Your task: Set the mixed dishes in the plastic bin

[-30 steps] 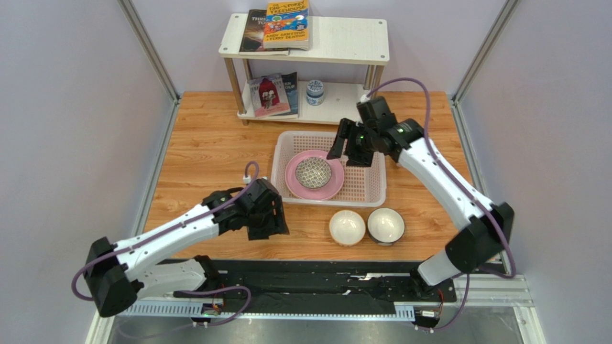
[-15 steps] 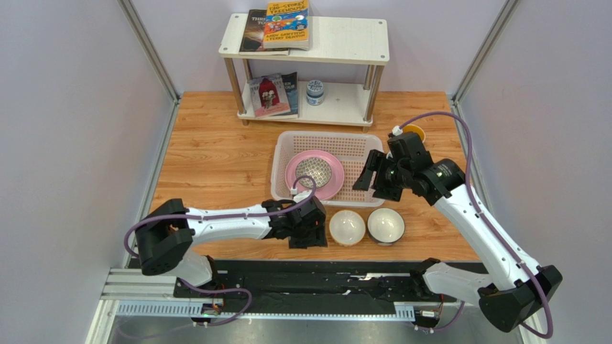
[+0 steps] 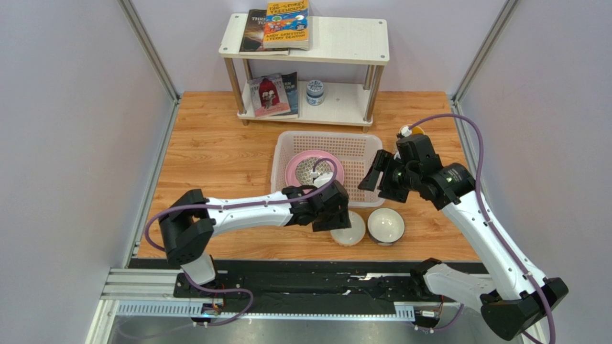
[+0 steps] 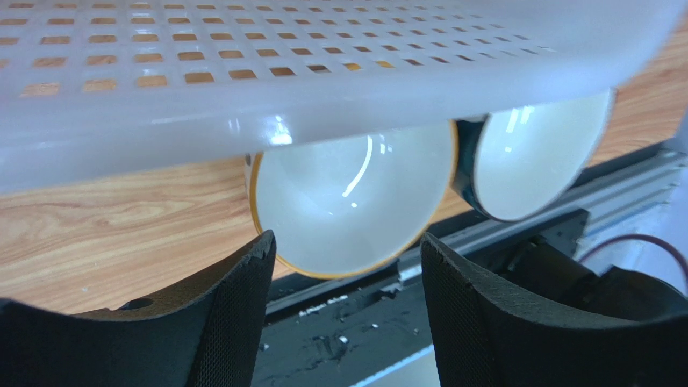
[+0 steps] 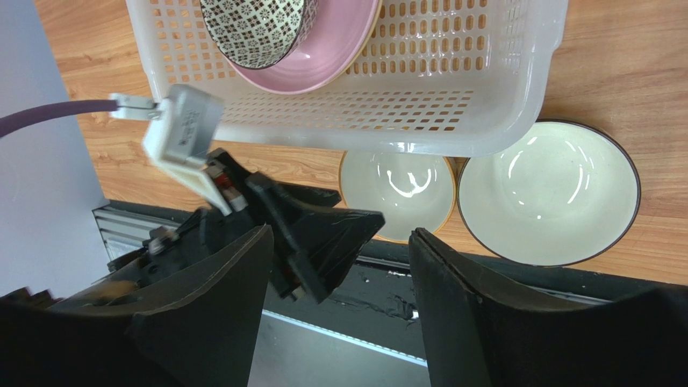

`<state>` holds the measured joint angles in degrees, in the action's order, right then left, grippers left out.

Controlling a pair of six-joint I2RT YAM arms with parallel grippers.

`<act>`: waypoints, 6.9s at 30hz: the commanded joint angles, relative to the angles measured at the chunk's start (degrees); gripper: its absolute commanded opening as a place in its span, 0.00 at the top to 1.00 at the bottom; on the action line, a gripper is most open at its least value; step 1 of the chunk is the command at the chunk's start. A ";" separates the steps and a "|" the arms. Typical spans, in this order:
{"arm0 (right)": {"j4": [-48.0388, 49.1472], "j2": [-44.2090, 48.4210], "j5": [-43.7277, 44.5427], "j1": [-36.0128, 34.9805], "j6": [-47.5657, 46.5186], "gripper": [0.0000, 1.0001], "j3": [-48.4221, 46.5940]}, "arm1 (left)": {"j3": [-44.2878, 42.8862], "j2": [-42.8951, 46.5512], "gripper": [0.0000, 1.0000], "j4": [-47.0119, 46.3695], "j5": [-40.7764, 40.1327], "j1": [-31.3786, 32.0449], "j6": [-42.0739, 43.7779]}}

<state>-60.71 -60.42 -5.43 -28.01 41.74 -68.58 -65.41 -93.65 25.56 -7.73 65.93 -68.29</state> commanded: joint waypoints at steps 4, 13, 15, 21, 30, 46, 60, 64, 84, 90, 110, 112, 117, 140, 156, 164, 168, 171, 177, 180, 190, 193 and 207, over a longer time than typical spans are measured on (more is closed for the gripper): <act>-2.13 1.89 0.07 1.99 -2.01 0.33 -1.65 | -1.57 -4.09 0.29 3.27 0.96 0.51 0.09; -1.34 2.33 -1.07 3.49 -2.01 0.33 -0.16 | -1.13 -0.23 0.29 5.02 -1.41 0.51 1.31; -1.17 2.33 -1.42 3.58 -1.92 0.33 0.46 | -1.65 1.18 0.29 5.72 -1.76 0.51 1.76; -0.29 2.33 -2.04 3.75 -1.66 0.33 1.34 | -3.06 3.29 0.29 8.18 -3.17 0.51 2.64; -0.38 2.77 -2.30 4.19 -1.92 0.33 1.60 | -2.97 -0.22 0.30 9.68 -2.38 0.51 2.46; -1.61 4.09 -3.18 5.25 -3.85 0.34 2.04 | 0.19 -5.77 0.74 4.41 0.52 0.51 1.23; 2.08 6.71 -8.28 1.48 0.00 0.36 12.66 | 15.04 14.17 1.00 12.58 -1.76 0.51 -3.69; 7.00 9.27 -5.92 -7.81 6.42 0.36 20.30 | 15.84 16.21 1.00 13.64 -2.91 0.51 -3.43; 28.01 -11.03 1.12 -27.97 18.91 0.36 25.42 | 14.17 14.28 1.00 15.66 -2.47 0.51 -2.02; 27.93 -13.93 1.56 -30.87 20.05 0.56 24.89 | 14.08 15.25 1.00 15.92 -2.64 0.51 -2.11; 8.43 -6.81 7.26 -34.57 11.97 1.00 7.77 | 17.15 41.51 0.36 34.28 -15.21 -1.50 -9.22; 5.08 -7.77 9.29 -34.48 10.74 1.00 1.53 | 17.68 44.16 0.36 37.53 -15.65 -2.64 -10.01; -0.55 -12.43 10.18 -26.24 2.93 1.00 -13.39 | 17.95 46.89 0.36 39.83 -16.88 -3.62 -10.02; 1.73 -48.82 -0.63 -4.77 -10.62 1.00 -33.55 | 17.59 42.93 0.38 38.25 -13.81 -3.62 -8.79; 2.79 -51.29 -0.72 -4.25 -11.24 0.67 -32.50 | 17.59 41.88 0.38 37.37 -13.37 -3.53 -8.26; 2.79 -41.02 0.33 -3.11 -9.48 0.44 -29.25 | 17.77 41.35 0.38 36.58 -13.19 -3.53 -8.08; 1.39 -27.96 3.32 0.57 -8.43 0.36 -22.93 | 17.77 40.74 0.38 35.96 -12.93 -3.53 -7.73; -1.77 -20.90 3.67 7.34 -9.30 0.36 -15.91 | 17.86 40.56 0.39 35.17 -12.75 -3.53 -7.12; -8.99 -6.39 5.17 16.14 -13.26 0.33 -1.78 | 17.95 38.72 0.38 32.54 -11.88 -3.53 -6.15; -8.29 -1.81 4.12 16.85 -11.33 0.32 4.66 | 17.60 36.97 0.39 30.96 -10.91 -3.53 -5.45; -2.40 0.57 4.90 19.04 -6.93 0.28 22.07 | 16.19 34.49 0.39 30.16 -9.59 -3.53 -3.69; -2.05 -0.22 5.17 19.04 -5.70 0.28 22.96 | 16.54 35.02 0.39 30.25 -9.50 -3.53 -3.69; 1.55 -1.19 3.76 19.22 3.60 0.48 29.55 | 16.54 35.11 0.39 29.63 -9.41 -3.53 -3.43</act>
<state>-61.39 -63.35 -1.56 -9.17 39.90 -41.15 -47.51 -58.87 56.23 -16.93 62.50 -72.86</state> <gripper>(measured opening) 0.553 0.611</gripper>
